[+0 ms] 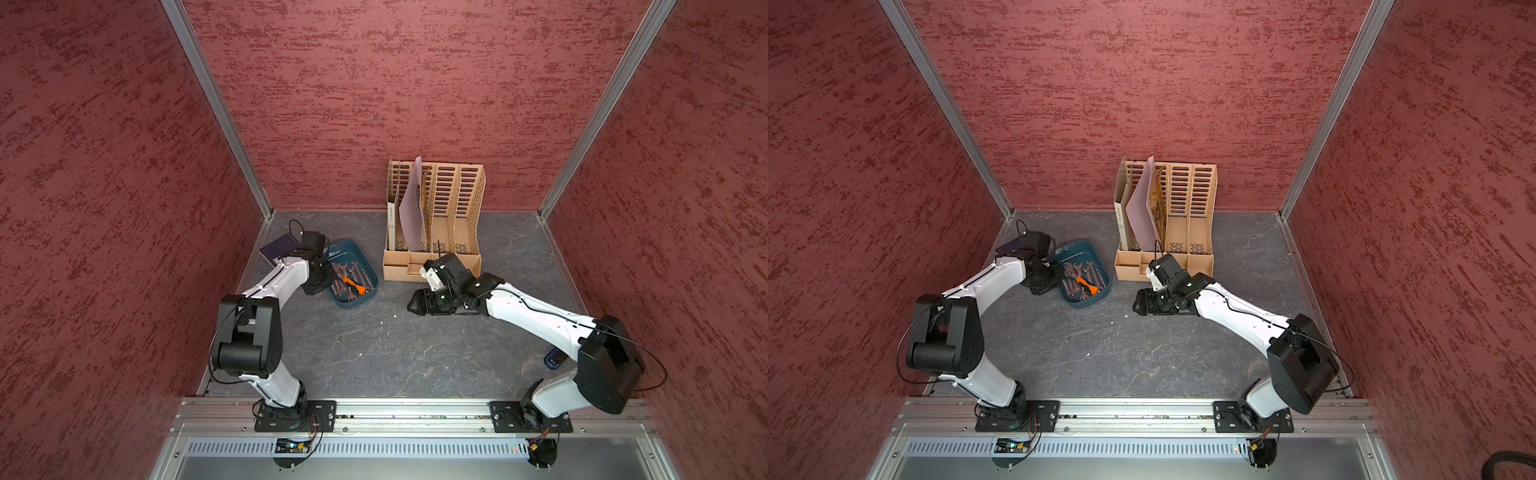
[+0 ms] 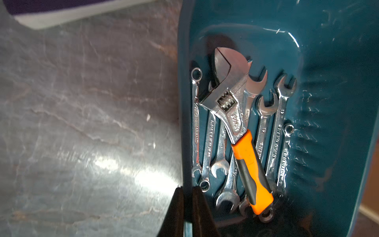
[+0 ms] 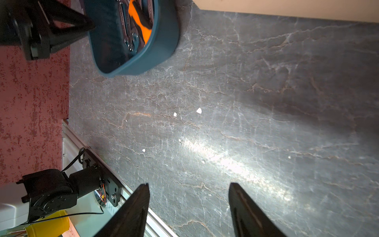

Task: Take out the wrench from the storage box
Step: Move the storage box to the center of the board.

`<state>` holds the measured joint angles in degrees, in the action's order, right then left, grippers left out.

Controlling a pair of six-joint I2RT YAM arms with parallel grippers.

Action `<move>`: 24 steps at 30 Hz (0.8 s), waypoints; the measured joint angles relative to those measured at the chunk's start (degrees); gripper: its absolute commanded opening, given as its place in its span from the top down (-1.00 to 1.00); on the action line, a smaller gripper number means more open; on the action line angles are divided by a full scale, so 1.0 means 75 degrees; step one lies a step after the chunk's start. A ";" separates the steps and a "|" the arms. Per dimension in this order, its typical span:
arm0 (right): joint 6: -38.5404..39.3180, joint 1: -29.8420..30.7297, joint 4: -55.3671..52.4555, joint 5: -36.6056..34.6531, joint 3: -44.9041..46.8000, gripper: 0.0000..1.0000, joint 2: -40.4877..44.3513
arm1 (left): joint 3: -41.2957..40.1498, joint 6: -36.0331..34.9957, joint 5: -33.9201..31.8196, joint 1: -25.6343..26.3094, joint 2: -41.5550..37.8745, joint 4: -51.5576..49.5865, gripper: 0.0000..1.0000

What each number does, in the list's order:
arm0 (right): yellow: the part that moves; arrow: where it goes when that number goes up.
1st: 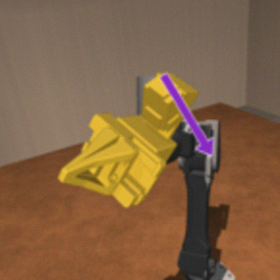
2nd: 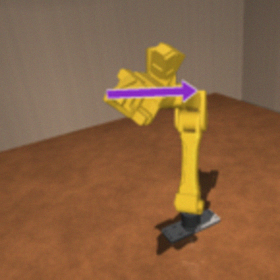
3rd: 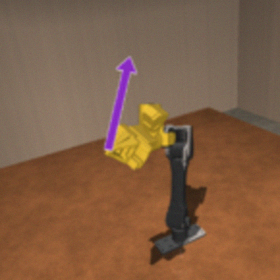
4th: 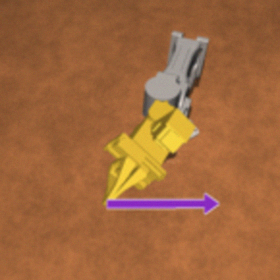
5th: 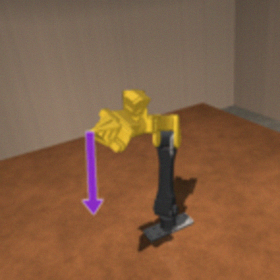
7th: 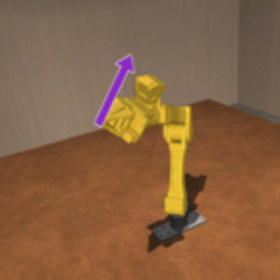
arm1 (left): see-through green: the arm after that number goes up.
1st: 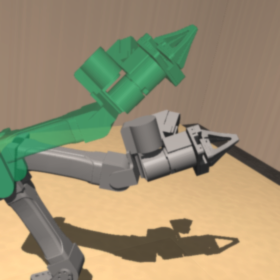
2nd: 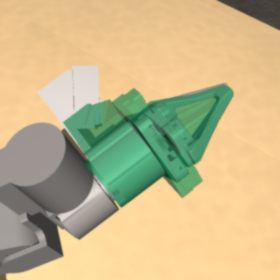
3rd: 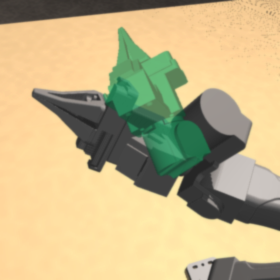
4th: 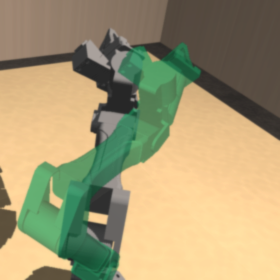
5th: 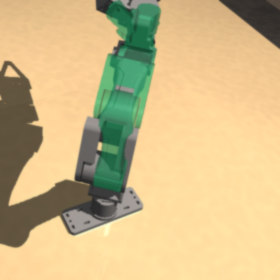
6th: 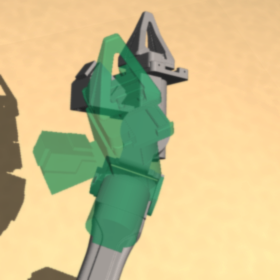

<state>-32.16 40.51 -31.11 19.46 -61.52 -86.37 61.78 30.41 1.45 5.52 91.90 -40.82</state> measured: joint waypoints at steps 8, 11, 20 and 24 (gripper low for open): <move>-0.0006 0.0003 -0.0003 0.0009 -0.0111 -0.32 -0.0087 | -0.1035 0.0093 0.0137 0.0697 -0.1195 -0.0597 0.84; -0.0058 0.0003 0.0003 0.0076 -0.0131 -0.32 -0.0087 | -0.1320 0.0128 0.0166 0.1008 -0.1556 -0.0807 0.86; -0.0108 0.0003 -0.0003 0.0119 -0.0131 -0.32 -0.0233 | -0.1891 0.0460 0.0187 0.2069 -0.2372 -0.1311 0.87; -0.0070 0.0003 -0.0096 0.0044 -0.0125 -0.30 -0.0382 | -0.1891 0.0653 0.0111 0.2806 -0.2378 -0.1411 0.87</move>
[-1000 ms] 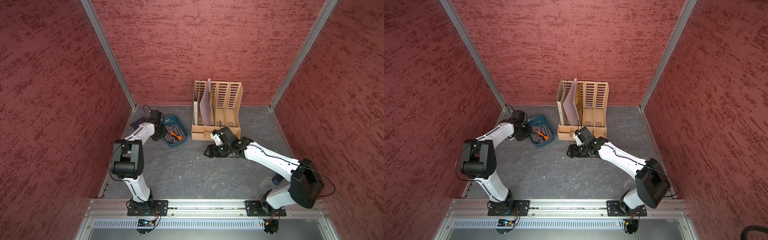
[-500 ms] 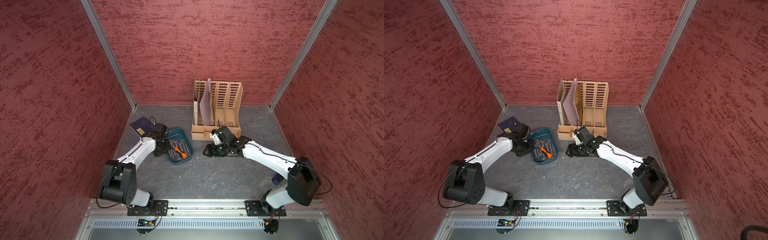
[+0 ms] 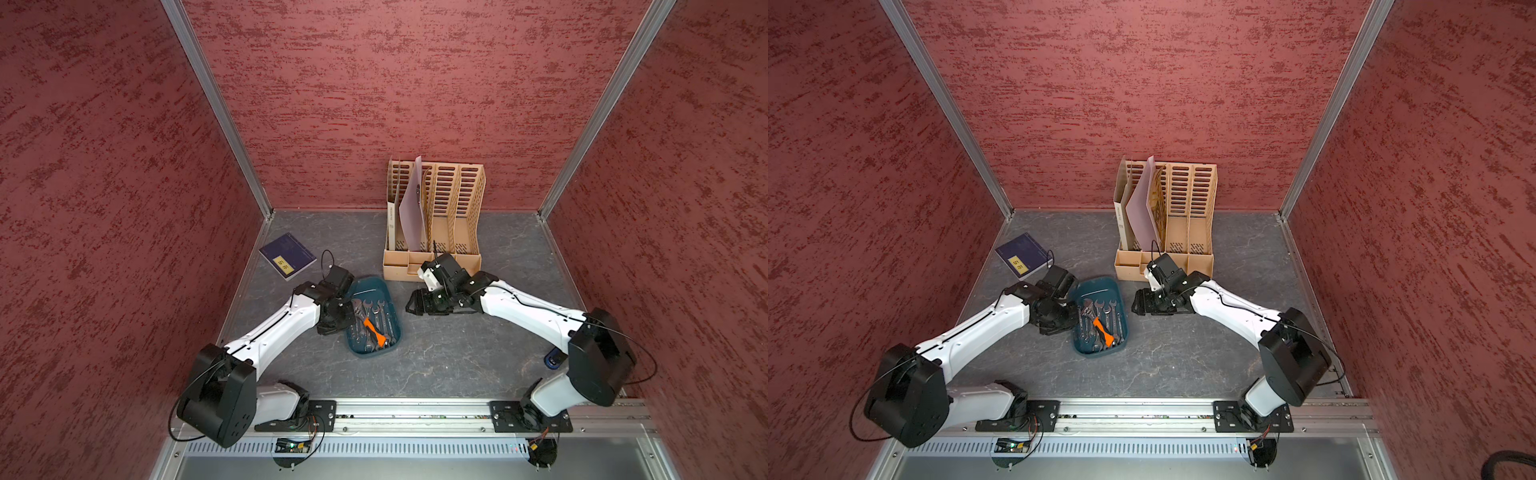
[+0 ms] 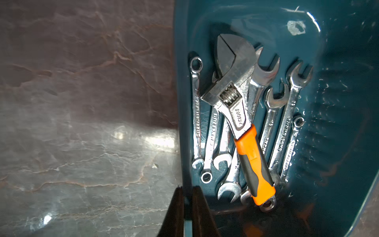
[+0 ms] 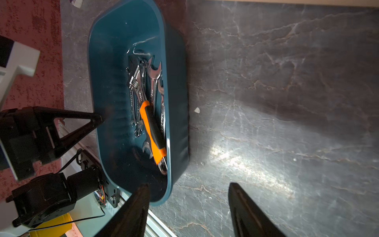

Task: Take out the wrench from the storage box
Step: Move the storage box to the center of the board.

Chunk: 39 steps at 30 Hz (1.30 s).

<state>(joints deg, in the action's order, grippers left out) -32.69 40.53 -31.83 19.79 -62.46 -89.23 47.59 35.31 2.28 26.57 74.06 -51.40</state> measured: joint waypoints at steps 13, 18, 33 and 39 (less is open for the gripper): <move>0.0052 -0.0012 -0.0402 -0.0469 0.0344 -0.10 0.0356 | 0.0300 0.0801 -0.0201 0.1973 0.0449 0.0195 0.91; 0.0052 -0.0044 -0.0603 -0.0667 0.0562 -0.04 0.0734 | 0.0583 0.1084 -0.0146 0.2305 0.0871 0.0504 0.93; 0.0425 -0.0093 -0.2031 -0.1722 0.0291 -0.02 0.1757 | 0.1303 0.1661 0.0152 0.2795 0.2046 0.2087 0.61; 0.0425 0.0055 -0.1999 -0.1702 0.0172 -0.09 0.1405 | 0.1154 0.1626 0.0230 0.2664 0.2189 0.2232 0.21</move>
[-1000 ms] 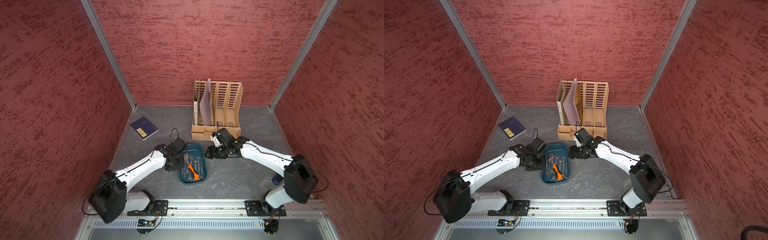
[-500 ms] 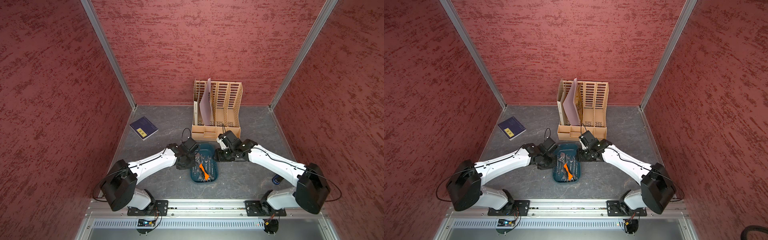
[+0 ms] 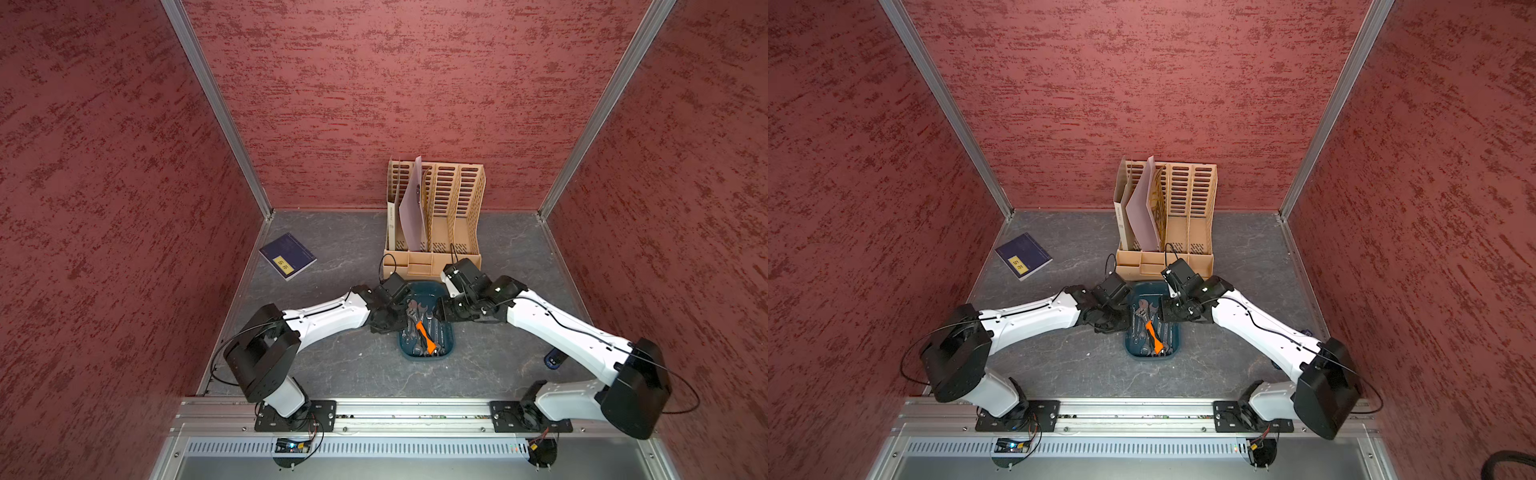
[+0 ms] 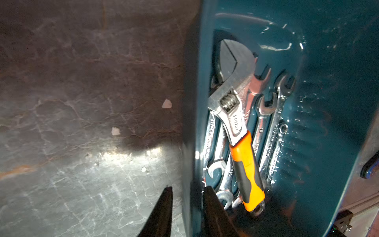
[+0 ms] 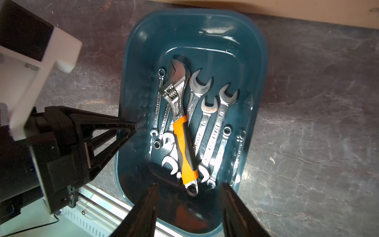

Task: Take out the wrench from the storage box
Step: Move the storage box to the center of the board, then pick up the wrench from the storage box.

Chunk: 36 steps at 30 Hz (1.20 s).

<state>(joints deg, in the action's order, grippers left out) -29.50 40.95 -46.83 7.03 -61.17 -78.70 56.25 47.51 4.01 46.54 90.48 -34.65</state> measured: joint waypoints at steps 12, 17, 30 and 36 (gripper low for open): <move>0.0108 0.0729 0.0125 -0.0265 -0.0959 -0.19 -0.2209 | -0.0956 -0.0259 -0.0431 -0.1204 -0.2512 -0.0204 -0.01; 0.0166 0.0950 0.0085 -0.0536 -0.1271 -0.20 -0.2821 | -0.1373 -0.0332 -0.0580 -0.1766 -0.3608 -0.0431 -0.05; 0.0303 0.1142 -0.0035 -0.1003 -0.1623 -0.08 -0.3908 | -0.1751 -0.0455 -0.0548 -0.2186 -0.4214 -0.0641 -0.04; 0.0326 0.1186 -0.0230 -0.1265 -0.1982 0.03 -0.4287 | -0.1903 -0.0455 -0.0527 -0.2192 -0.4214 -0.0638 -0.03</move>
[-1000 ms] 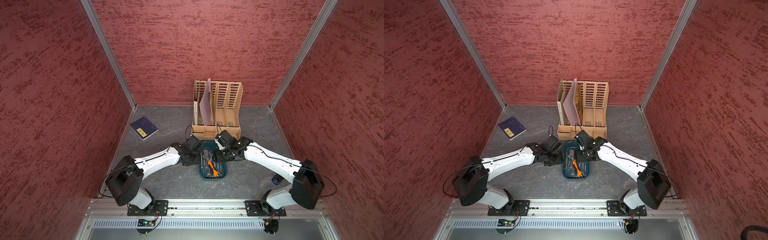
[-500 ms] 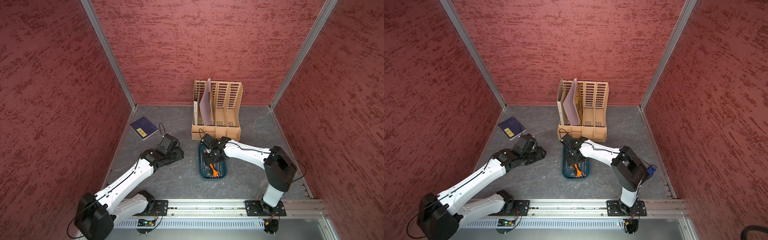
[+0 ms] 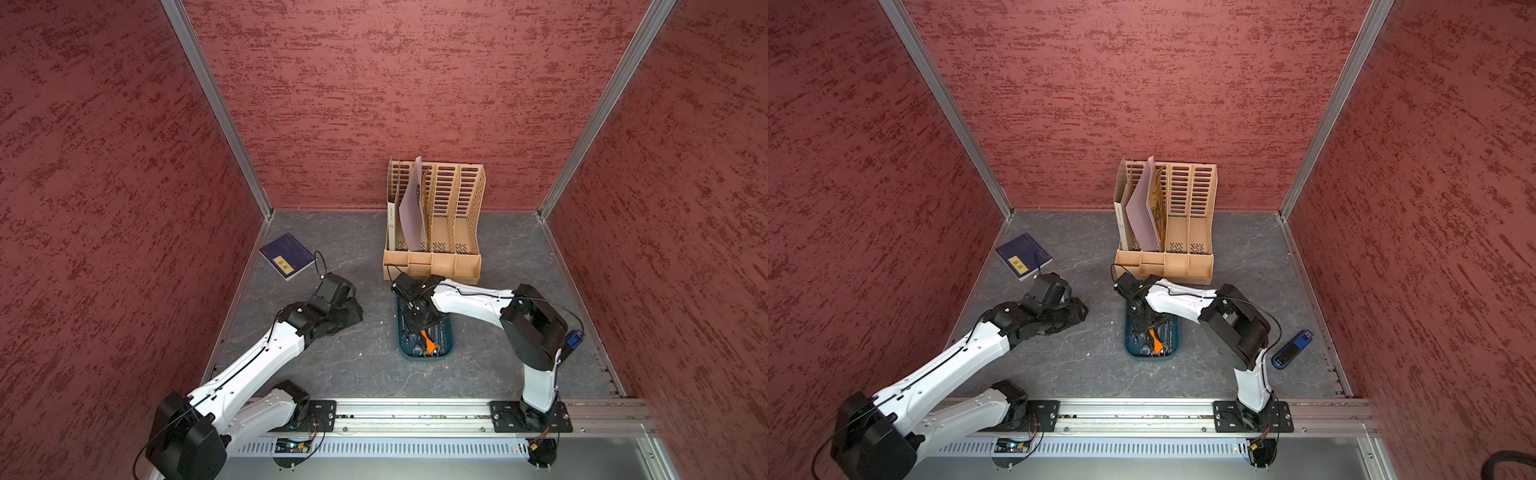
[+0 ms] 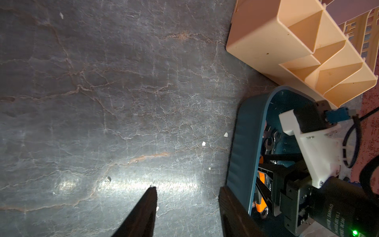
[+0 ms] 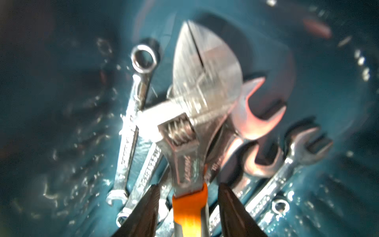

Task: Take out the wrench from the storage box
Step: Pick up the wrench from the storage box.

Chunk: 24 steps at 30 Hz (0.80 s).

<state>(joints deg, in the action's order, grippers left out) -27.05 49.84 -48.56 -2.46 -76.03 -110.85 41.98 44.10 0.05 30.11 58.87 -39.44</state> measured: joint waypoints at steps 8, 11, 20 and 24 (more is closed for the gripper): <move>0.0058 0.0029 -0.0114 -0.0090 -0.0239 0.28 -0.0169 | -0.0047 0.0000 0.0006 -0.0038 -0.0076 0.0003 -0.03; 0.0076 0.0029 -0.0131 -0.0122 -0.0256 0.49 -0.0172 | -0.0114 0.0000 0.0009 -0.0050 -0.0169 -0.0006 -0.03; 0.0099 0.0029 -0.0134 -0.0146 -0.0256 0.76 -0.0160 | -0.0125 0.0003 0.0041 -0.0099 -0.0201 0.0000 -0.03; 0.0102 0.0029 -0.0201 -0.0178 -0.0256 0.82 -0.0076 | -0.0125 0.0000 0.0070 -0.0122 -0.0201 0.0000 -0.03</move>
<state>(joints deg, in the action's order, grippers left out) -26.28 50.06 -50.06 -3.79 -77.95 -111.42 41.04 44.10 0.58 29.19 57.36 -39.44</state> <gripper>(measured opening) 0.265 0.515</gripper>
